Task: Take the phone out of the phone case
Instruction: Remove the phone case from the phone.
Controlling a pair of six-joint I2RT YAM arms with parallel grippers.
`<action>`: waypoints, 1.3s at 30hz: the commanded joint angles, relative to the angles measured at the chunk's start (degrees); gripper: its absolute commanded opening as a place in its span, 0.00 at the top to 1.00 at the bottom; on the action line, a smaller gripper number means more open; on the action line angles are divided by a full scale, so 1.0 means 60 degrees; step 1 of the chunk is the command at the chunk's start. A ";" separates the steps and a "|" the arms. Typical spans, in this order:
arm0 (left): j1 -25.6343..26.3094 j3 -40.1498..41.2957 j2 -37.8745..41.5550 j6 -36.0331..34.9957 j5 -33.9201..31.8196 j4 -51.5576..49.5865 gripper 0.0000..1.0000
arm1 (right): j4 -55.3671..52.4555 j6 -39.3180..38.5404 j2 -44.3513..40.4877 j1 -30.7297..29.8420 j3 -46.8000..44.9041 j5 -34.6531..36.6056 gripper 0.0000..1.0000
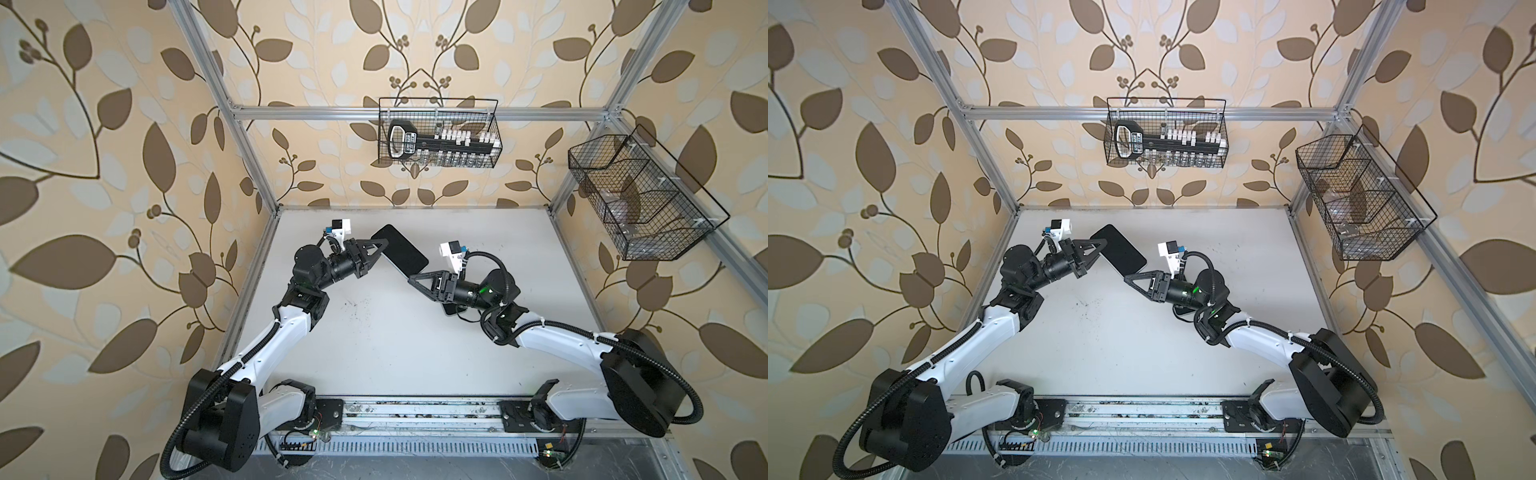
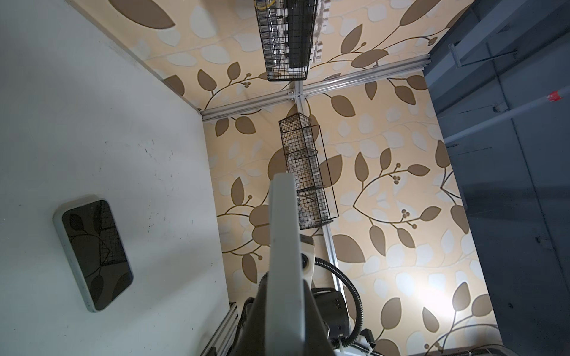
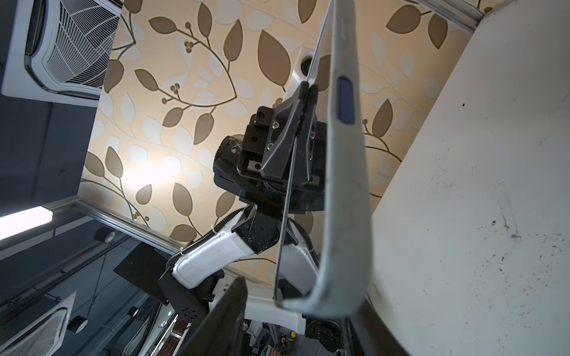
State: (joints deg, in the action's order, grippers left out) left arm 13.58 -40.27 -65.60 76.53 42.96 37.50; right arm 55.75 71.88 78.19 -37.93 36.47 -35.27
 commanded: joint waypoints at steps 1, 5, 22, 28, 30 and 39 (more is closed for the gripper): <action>0.0094 -0.0039 0.0372 -0.0156 -0.0084 0.0729 1.00 | 0.0694 0.0375 0.0266 -0.0122 0.0348 0.0172 0.52; 0.0094 -0.0007 0.0358 -0.0158 -0.0099 0.0752 1.00 | 0.0779 0.0433 0.0469 -0.0216 0.0499 0.0162 0.54; 0.0109 0.0174 0.0540 -0.0267 -0.0686 0.0709 1.00 | 0.1165 0.0546 0.0735 -0.0495 0.0595 0.0634 0.63; 0.0124 0.0292 0.0651 -0.0290 -0.0929 0.0824 1.00 | 0.1164 0.0347 0.0579 -0.0631 0.0413 0.1283 0.67; 0.0149 0.0334 0.0665 -0.0275 -0.0976 0.0880 1.00 | 0.1168 0.0313 0.0573 -0.0663 0.0367 0.1418 0.69; 0.0182 0.0385 0.0680 -0.0260 -0.1036 0.0988 1.00 | 0.1153 0.0318 0.0583 -0.0723 0.0284 0.1641 0.74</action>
State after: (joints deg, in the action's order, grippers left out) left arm 14.31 -38.06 -63.79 76.05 37.26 38.15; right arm 59.40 73.47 82.06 -41.89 38.85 -26.55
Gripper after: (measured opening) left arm 0.123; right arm 0.265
